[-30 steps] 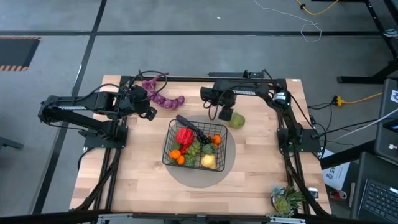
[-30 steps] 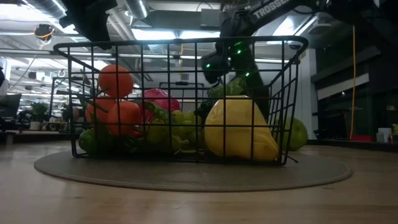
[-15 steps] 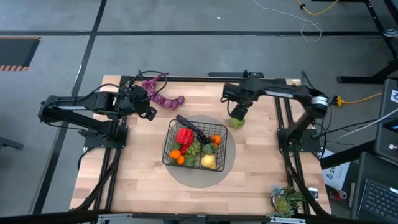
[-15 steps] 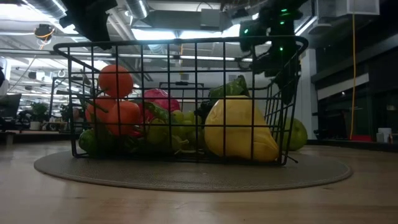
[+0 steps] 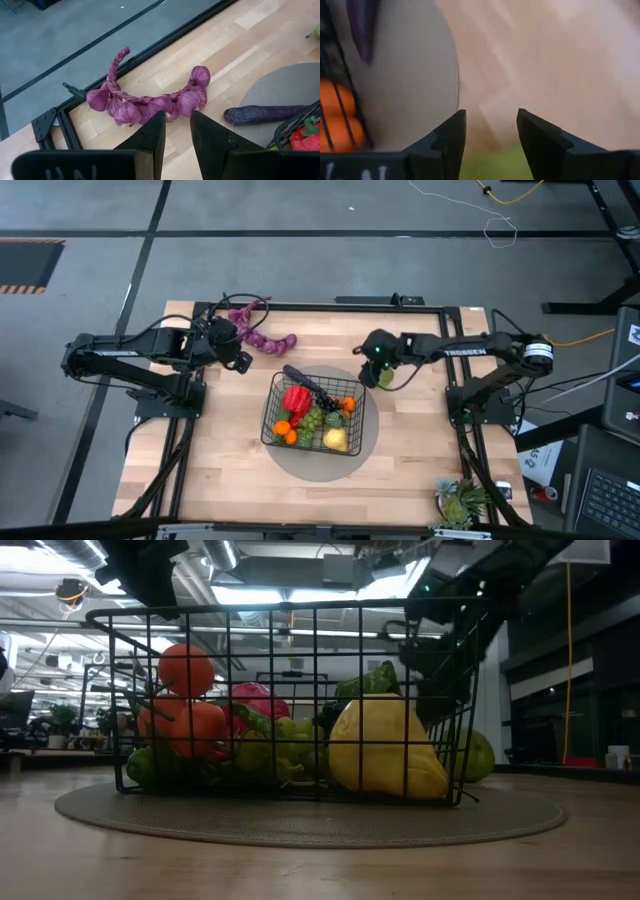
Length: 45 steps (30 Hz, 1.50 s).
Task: Build produce basket
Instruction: Put the green pear into the black wire basket
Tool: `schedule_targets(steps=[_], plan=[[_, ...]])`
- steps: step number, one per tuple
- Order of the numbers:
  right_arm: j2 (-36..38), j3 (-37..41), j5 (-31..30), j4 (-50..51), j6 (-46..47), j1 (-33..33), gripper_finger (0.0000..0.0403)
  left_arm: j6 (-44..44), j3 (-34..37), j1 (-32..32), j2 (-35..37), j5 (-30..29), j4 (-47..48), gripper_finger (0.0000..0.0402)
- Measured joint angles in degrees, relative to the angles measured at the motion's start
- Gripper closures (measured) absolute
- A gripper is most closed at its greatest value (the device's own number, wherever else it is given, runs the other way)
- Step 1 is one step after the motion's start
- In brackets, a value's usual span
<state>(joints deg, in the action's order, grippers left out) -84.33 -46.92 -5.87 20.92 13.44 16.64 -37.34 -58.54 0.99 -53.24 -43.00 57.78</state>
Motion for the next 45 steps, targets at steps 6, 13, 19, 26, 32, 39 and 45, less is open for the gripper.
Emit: schedule_targets(steps=[6, 13, 19, 26, 32, 39, 45], plan=[[0.02, -0.35, -3.68, 16.74, 2.76, -1.59, 0.0224, 0.00, -0.02, -0.01, -0.01, 0.00, 0.00, 0.0316], [2.48, -2.95, -9.97, 29.31, 7.08, -5.31, 0.0224, -0.02, 0.00, 0.01, 0.01, -2.80, -0.02, 0.0316], [5.80, -3.12, -10.03, 30.66, 10.27, -8.33, 0.0224, -0.02, 0.00, 0.00, 0.01, -2.81, -0.02, 0.0316], [10.06, -3.12, -0.87, 29.67, 18.35, -14.52, 0.0224, -0.02, -0.01, 0.00, 0.01, -2.82, 0.00, 0.0316], [8.89, -1.99, 1.04, 13.37, 16.70, -20.85, 0.0224, -0.02, 0.00, -0.01, -0.01, -2.96, -0.03, 0.0316], [2.75, -1.50, -0.06, 7.27, 15.65, -23.25, 0.0224, -0.01, 0.00, 0.01, -0.01, -3.10, -0.11, 0.0316], [1.08, -1.48, -2.37, 1.77, 10.02, -23.30, 0.0224, -0.02, 0.00, 0.01, 0.00, -3.10, -0.03, 0.0316]])
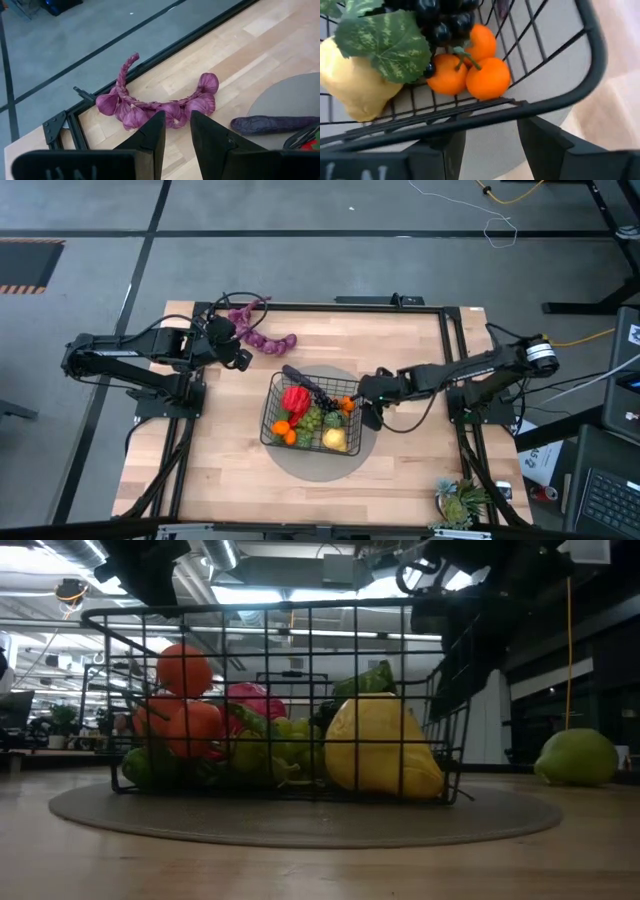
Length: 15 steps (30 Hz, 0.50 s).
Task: Build produce basket
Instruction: Put the green pear into the black wire basket
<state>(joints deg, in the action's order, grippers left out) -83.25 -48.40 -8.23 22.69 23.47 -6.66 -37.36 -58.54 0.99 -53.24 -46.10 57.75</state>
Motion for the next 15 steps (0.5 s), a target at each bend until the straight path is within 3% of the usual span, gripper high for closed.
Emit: schedule_targets(steps=[7, 12, 15], plan=[[0.03, -0.02, -11.61, -0.73, -3.11, 0.17, 0.0224, 0.00, 0.00, -0.02, 0.00, 0.04, 0.03, 0.0316], [0.03, -0.04, -10.02, 0.48, -3.04, 0.68, 0.0224, 0.02, -0.02, -0.02, -0.02, 0.06, 0.03, 0.0316], [0.36, -0.46, -9.01, 7.09, -2.35, 0.73, 0.0224, 0.02, -0.01, -0.02, 0.00, 0.06, 0.04, 0.0316]])
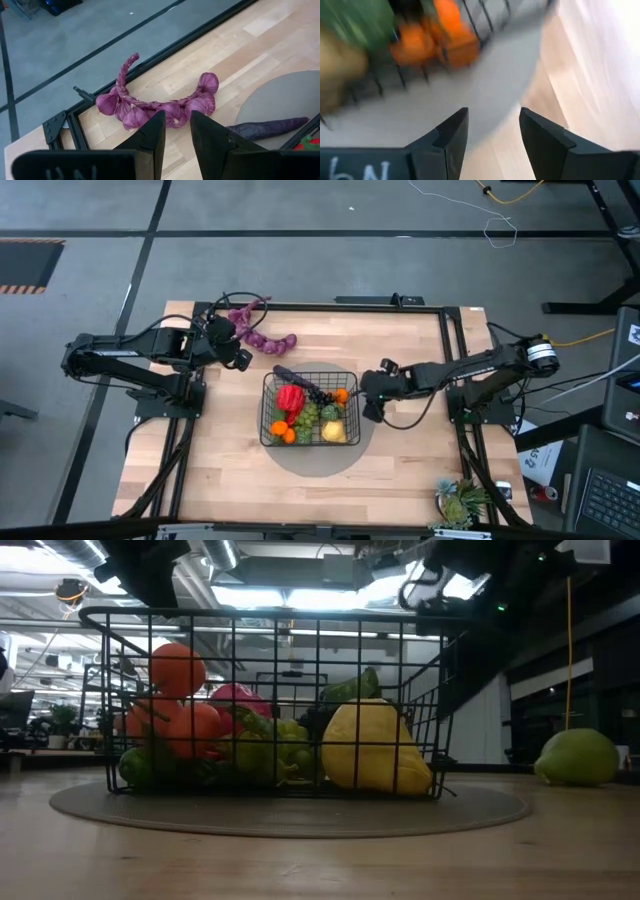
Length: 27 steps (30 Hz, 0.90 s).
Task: Build produce basket
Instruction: Put the green pear into the black wire basket
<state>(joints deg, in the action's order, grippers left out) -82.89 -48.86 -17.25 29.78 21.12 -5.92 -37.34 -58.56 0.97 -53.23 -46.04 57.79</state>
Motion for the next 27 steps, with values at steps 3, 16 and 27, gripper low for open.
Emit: schedule_targets(steps=[3, 16, 27], plan=[[0.16, -1.34, -0.05, 9.76, 2.88, 0.17, 0.0224, 0.00, 0.01, 0.01, -0.01, 0.02, 0.00, 0.0316], [0.19, -1.04, 3.84, 32.21, 34.13, -1.91, 0.0224, -0.09, 0.00, 0.02, -0.02, 0.04, -0.48, 0.0316], [0.17, 2.79, 4.93, 28.88, 67.42, -4.84, 0.0224, -0.07, 0.00, 0.02, 0.00, 0.04, -0.56, 0.0316]])
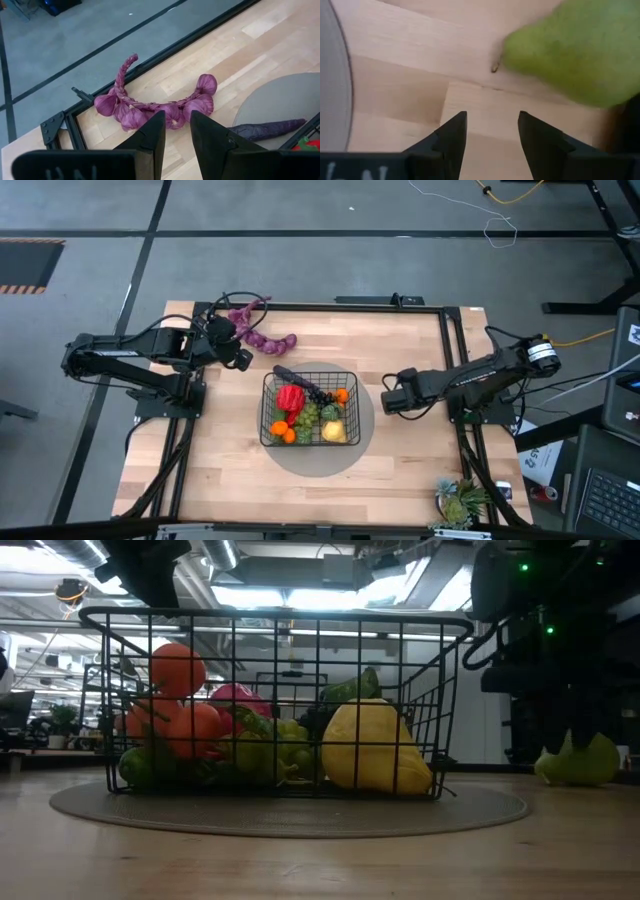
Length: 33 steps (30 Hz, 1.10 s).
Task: Build produce basket
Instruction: Put the green pear into the black wire basket
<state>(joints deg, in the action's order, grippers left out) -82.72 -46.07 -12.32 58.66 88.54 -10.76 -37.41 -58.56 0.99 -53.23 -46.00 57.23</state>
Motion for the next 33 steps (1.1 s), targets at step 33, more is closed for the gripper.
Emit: schedule_targets(steps=[33], plan=[[-4.89, 11.43, -16.43, -16.45, 12.26, 0.69, 0.0224, 0.42, 0.02, 0.00, -0.02, 0.24, 0.09, 0.0316]])
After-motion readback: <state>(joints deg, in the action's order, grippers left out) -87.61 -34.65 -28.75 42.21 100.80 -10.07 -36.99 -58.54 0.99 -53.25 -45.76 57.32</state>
